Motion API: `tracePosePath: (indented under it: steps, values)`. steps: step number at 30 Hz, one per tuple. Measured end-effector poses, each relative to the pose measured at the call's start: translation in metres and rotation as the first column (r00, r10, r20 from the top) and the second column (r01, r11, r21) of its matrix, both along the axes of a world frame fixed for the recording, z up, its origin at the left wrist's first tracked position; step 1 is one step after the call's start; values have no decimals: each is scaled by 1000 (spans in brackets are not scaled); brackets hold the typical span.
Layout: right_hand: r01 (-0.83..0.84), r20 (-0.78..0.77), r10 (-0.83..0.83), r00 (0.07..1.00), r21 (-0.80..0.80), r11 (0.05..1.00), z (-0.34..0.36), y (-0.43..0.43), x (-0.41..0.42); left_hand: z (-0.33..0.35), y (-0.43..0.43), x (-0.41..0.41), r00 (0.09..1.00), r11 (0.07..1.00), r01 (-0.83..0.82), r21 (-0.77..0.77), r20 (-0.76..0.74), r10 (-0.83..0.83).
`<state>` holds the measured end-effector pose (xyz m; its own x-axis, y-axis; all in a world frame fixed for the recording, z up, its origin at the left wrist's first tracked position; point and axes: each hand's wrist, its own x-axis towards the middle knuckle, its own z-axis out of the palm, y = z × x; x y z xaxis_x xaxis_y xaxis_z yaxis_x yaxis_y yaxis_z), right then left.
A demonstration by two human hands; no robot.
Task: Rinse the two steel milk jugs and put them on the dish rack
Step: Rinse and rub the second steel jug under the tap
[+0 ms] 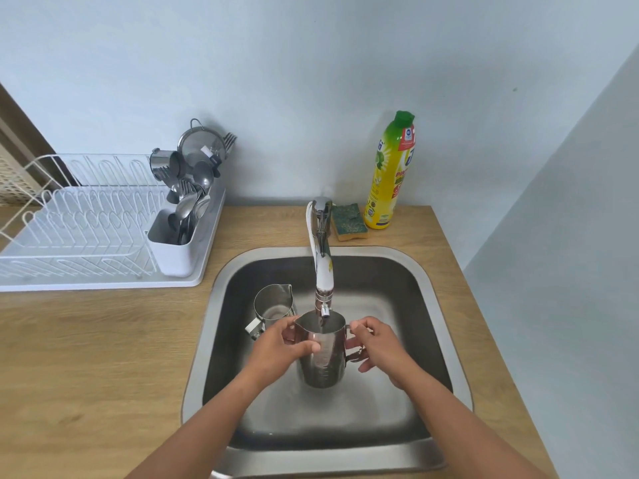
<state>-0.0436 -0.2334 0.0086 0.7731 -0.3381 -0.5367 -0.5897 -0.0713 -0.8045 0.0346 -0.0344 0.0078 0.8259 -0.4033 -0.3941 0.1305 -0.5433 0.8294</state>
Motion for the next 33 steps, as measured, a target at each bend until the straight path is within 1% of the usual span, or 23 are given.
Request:
tracePosePath:
  steps: [2, 5, 9, 11, 17, 20, 24, 30, 33]
  values:
    - [-1, 2, 1, 1000, 0, 1000, 0, 0, 0, 1, 1, 3, 999, 1000, -24, -18, -31, 24]
    - [19, -6, -19, 1000, -3, 1000, -2, 2, 2, 9, -2, 3, 988, 994, -89, -58, -130, 81]
    - [58, -61, -58, 996, -11, 998, -5, 2, 7, 16, -9, 3, 954, 983, -158, -93, -270, 128]
    - [59, -93, -58, 994, 3, 998, -4, 1, 9, 17, -11, 4, 937, 982, -171, -77, -321, 138]
    - [56, -193, -46, 980, 46, 997, -7, 0, 13, 19, -14, 7, 927, 994, -96, 51, -359, 108]
    - [61, -237, -45, 970, 61, 996, -8, 1, 15, 20, -13, 8, 920, 992, -105, 73, -372, 125]
    - [61, -291, -37, 956, 74, 995, -7, 4, 19, 19, -9, 10, 892, 991, -103, 85, -433, 130]
    - [20, -293, 3, 956, 75, 997, 0, 4, 18, 15, -7, 13, 877, 998, -50, 24, -477, 55]
    - [-15, -263, 26, 965, 42, 999, 6, 4, 13, 7, -3, 14, 851, 997, -23, -79, -524, -22]
